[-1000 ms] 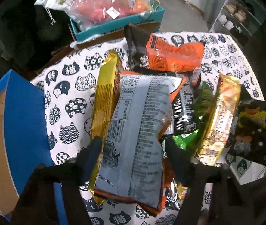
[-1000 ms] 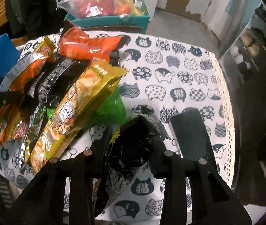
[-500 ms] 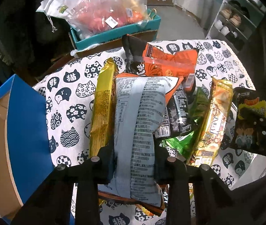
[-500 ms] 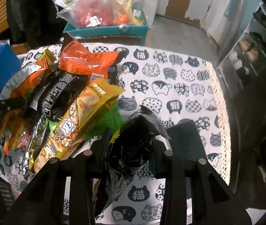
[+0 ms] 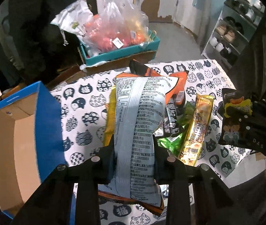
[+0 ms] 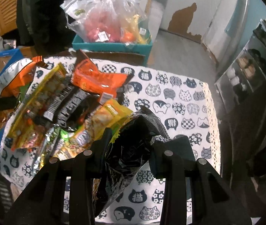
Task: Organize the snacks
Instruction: 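Drop the white chip bag into the box with the left tool while the right holds the black bag, then release the black bag into the box with the right tool, then move both tools back to the snack pile, then grasp the long yellow bar with the left tool while the right tool grasps the yellow cracker bag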
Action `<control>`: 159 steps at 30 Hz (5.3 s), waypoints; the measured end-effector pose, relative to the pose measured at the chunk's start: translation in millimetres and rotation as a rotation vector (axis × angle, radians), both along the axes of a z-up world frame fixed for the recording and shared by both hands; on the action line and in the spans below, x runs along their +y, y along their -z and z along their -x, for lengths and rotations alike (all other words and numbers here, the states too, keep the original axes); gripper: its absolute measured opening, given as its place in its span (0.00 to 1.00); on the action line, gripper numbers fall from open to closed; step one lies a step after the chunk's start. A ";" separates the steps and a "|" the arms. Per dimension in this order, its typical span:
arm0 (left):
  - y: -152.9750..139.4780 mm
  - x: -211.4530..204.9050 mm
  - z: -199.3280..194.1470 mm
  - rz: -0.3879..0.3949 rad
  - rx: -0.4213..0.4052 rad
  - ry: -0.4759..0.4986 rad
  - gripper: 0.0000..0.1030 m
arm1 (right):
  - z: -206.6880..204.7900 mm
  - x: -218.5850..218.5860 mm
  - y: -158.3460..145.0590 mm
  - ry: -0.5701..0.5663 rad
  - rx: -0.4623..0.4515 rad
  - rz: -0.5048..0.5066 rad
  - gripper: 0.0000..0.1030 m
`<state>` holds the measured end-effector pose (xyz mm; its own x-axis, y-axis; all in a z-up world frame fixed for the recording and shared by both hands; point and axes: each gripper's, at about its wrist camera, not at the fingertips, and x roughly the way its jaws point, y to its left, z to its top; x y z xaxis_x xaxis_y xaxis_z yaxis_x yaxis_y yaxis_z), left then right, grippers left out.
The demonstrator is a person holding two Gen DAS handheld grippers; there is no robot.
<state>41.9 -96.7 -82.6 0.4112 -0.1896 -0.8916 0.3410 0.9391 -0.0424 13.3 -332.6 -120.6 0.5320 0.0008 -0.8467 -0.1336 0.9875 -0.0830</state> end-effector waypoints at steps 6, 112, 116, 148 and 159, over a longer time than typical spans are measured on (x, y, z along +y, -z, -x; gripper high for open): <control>-15.8 25.8 7.1 -0.001 -0.039 -0.030 0.31 | 0.6 17.9 -18.3 -0.050 -0.048 0.014 0.33; -33.2 158.4 25.6 -0.033 -0.113 -0.220 0.61 | -19.1 214.0 -69.8 -0.364 0.007 -0.171 0.72; -31.2 140.0 25.6 -0.042 -0.110 -0.186 0.63 | -15.8 187.1 -64.3 -0.319 0.017 -0.158 0.72; 21.9 48.0 -3.6 -0.077 0.012 -0.057 0.63 | -16.3 54.8 35.1 0.010 0.225 -0.139 0.73; 50.8 42.9 -26.6 -0.065 0.083 -0.082 0.63 | -25.0 42.7 63.1 0.099 0.305 -0.205 0.73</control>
<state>68.5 -53.7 -133.5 0.3472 -0.0987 -0.9326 0.2606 0.9654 -0.0051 38.3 -289.9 -183.7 0.2618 0.1477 -0.9537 -0.0253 0.9889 0.1462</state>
